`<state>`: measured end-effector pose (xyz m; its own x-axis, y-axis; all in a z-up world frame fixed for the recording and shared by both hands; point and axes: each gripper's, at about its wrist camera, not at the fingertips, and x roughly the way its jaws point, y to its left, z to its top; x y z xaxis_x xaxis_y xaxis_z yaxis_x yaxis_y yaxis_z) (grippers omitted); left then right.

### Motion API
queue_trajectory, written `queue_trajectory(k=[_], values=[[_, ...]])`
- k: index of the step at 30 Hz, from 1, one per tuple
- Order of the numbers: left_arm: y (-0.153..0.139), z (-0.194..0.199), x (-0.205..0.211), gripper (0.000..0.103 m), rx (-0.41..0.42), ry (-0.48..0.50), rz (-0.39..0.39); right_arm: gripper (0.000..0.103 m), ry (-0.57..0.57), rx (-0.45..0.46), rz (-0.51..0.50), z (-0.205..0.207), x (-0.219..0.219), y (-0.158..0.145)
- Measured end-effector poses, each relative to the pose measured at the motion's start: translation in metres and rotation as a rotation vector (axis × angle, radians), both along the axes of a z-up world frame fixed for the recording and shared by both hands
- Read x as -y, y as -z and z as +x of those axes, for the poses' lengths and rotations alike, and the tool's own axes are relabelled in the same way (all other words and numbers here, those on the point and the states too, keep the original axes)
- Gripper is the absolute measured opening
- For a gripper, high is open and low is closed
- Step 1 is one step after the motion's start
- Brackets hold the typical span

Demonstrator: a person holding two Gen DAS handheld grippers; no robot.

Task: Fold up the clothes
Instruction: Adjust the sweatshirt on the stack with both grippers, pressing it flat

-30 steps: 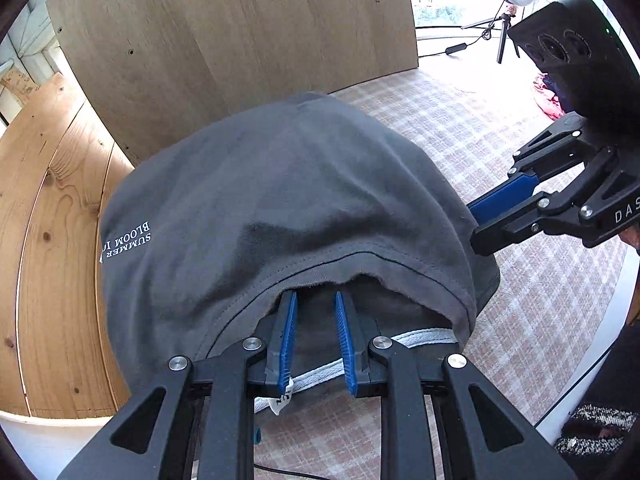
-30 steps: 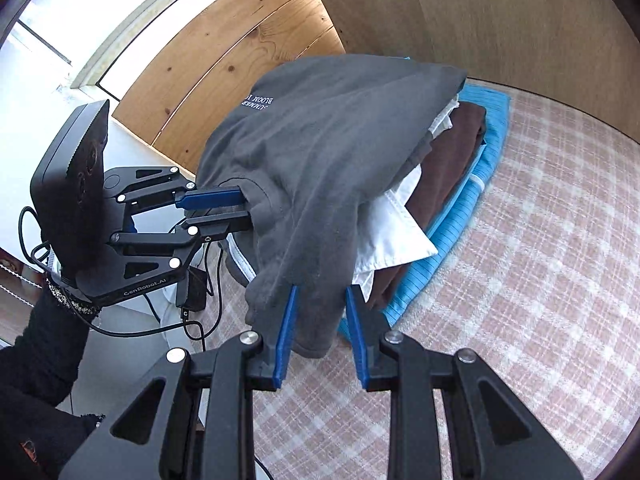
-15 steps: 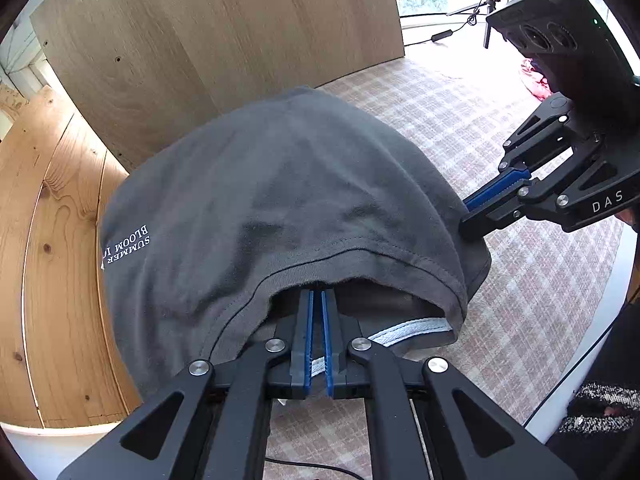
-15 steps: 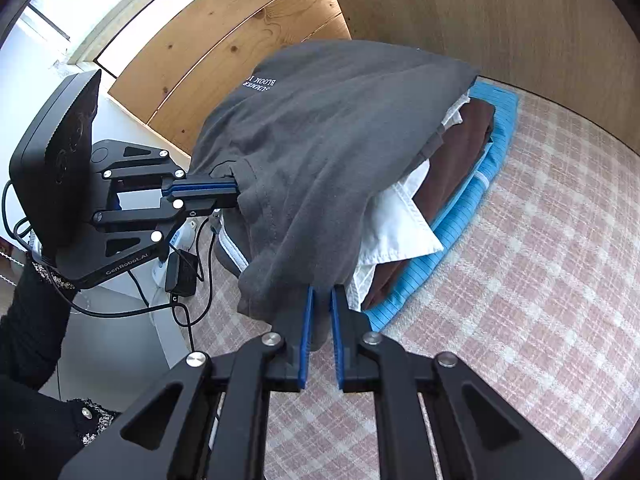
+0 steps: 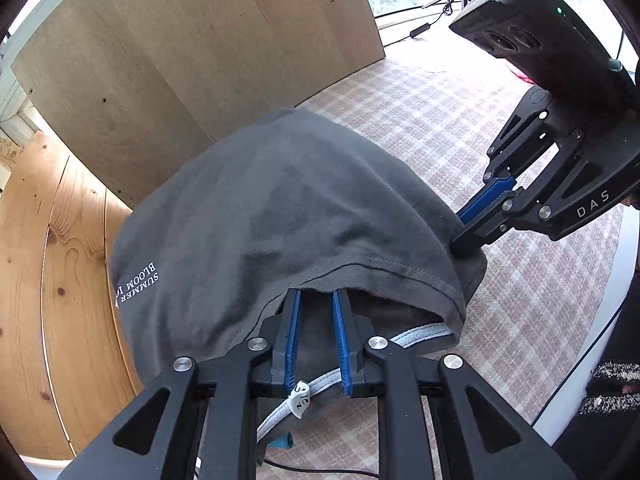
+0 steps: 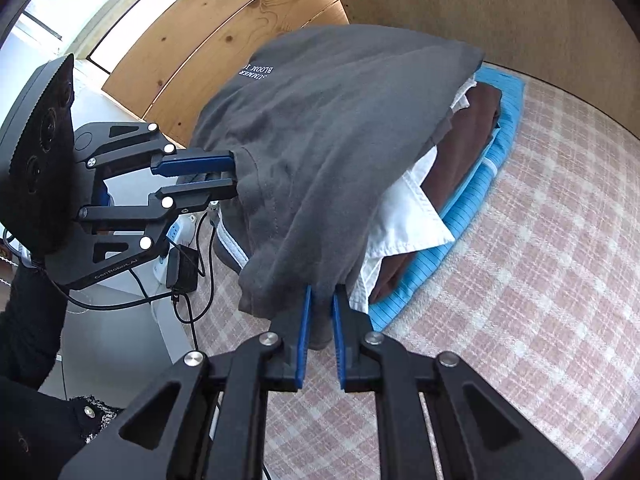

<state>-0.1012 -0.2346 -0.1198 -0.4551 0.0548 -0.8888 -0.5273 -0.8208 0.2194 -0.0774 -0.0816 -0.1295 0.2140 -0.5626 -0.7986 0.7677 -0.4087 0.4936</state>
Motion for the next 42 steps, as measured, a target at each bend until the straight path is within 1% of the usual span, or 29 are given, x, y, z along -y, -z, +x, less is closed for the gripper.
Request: queue_trajectory(k=[7,8,9,10,14,17,18,19,20,21,22,24,25,27,28,29,30,31,32,33,35,36,37,38,39,40,41,42], values=[[0.001,-0.003,-0.009,0.016,0.028,0.073,-0.02,0.011,-0.006,0.05,-0.03,-0.004,-0.002,0.003],[0.001,-0.004,-0.009,0.011,0.037,0.078,-0.021,0.011,-0.008,0.056,-0.036,-0.004,-0.002,0.003],[0.002,-0.004,-0.009,0.002,0.046,0.084,-0.021,0.01,-0.01,0.057,-0.037,-0.004,-0.003,0.003],[0.003,-0.005,-0.007,0.002,0.055,0.077,-0.022,0.007,-0.012,0.048,-0.031,-0.004,-0.003,0.004],[0.005,-0.002,0.007,0.001,0.088,0.036,-0.007,0.006,-0.018,0.015,-0.005,-0.005,-0.007,0.005],[0.0,0.006,0.023,0.0,0.086,-0.008,0.034,0.006,-0.024,-0.014,0.019,-0.004,-0.01,0.005],[-0.008,0.01,0.027,0.004,0.081,-0.009,0.069,0.007,-0.031,-0.021,0.024,-0.002,-0.011,0.002],[-0.015,0.015,0.032,0.005,0.076,-0.009,0.106,0.007,-0.036,-0.033,0.03,-0.001,-0.011,-0.002],[-0.022,0.021,0.035,0.006,0.046,-0.014,0.11,0.007,-0.038,-0.053,0.033,0.001,-0.012,-0.007],[-0.027,0.023,0.04,0.013,0.018,-0.039,0.1,0.007,-0.035,-0.09,0.031,0.003,-0.013,-0.015],[-0.03,0.024,0.047,0.015,0.006,-0.08,0.098,0.007,-0.032,-0.13,0.026,0.004,-0.013,-0.023],[-0.03,0.025,0.064,0.015,-0.015,-0.147,0.123,0.007,-0.018,-0.192,-0.012,0.004,-0.008,-0.037],[-0.025,0.023,0.071,0.015,-0.016,-0.186,0.134,0.007,-0.026,-0.195,-0.045,0.004,-0.001,-0.042],[-0.003,0.019,0.087,0.015,0.023,-0.282,0.115,0.007,-0.043,-0.203,-0.102,0.003,0.012,-0.05],[0.014,0.014,0.094,0.015,0.054,-0.327,0.049,0.007,-0.059,-0.212,-0.086,0.005,0.02,-0.045],[0.032,0.009,0.1,0.016,0.086,-0.373,-0.017,0.007,-0.083,-0.223,-0.019,0.006,0.029,-0.032],[0.044,0.01,0.107,0.016,0.116,-0.401,-0.032,0.007,-0.107,-0.234,0.047,0.007,0.037,-0.019],[0.043,0.014,0.111,0.016,0.12,-0.409,-0.019,0.007,-0.126,-0.237,0.109,0.008,0.043,-0.007],[0.043,0.018,0.115,0.016,0.123,-0.417,-0.005,0.007,-0.134,-0.222,0.148,0.007,0.041,0.002],[0.042,0.022,0.118,0.017,0.126,-0.424,0.009,0.007,-0.138,-0.202,0.153,0.005,0.037,0.003],[0.025,0.026,0.12,0.016,0.081,-0.434,0.026,0.007,-0.126,-0.198,0.101,0.0,0.03,-0.017],[0.012,0.026,0.121,0.016,0.047,-0.448,0.044,0.007,-0.12,-0.201,0.063,-0.003,0.029,-0.029],[0.0,0.023,0.121,0.016,0.009,-0.457,0.078,0.009,-0.112,-0.202,0.018,-0.007,0.03,-0.043],[-0.013,0.02,0.12,0.016,-0.029,-0.467,0.113,0.011,-0.099,-0.204,-0.024,-0.012,0.035,-0.055],[-0.023,0.012,0.119,0.016,-0.067,-0.474,0.145,0.02,-0.085,-0.211,-0.061,-0.018,0.04,-0.066],[-0.024,0.002,0.118,0.017,-0.084,-0.491,0.144,0.027,-0.069,-0.227,-0.086,-0.025,0.047,-0.073],[-0.025,-0.009,0.117,0.017,-0.1,-0.507,0.143,0.028,-0.058,-0.234,-0.102,-0.033,0.058,-0.076],[-0.016,-0.022,0.117,0.017,-0.093,-0.523,0.109,0.029,-0.046,-0.242,-0.118,-0.041,0.069,-0.079]])
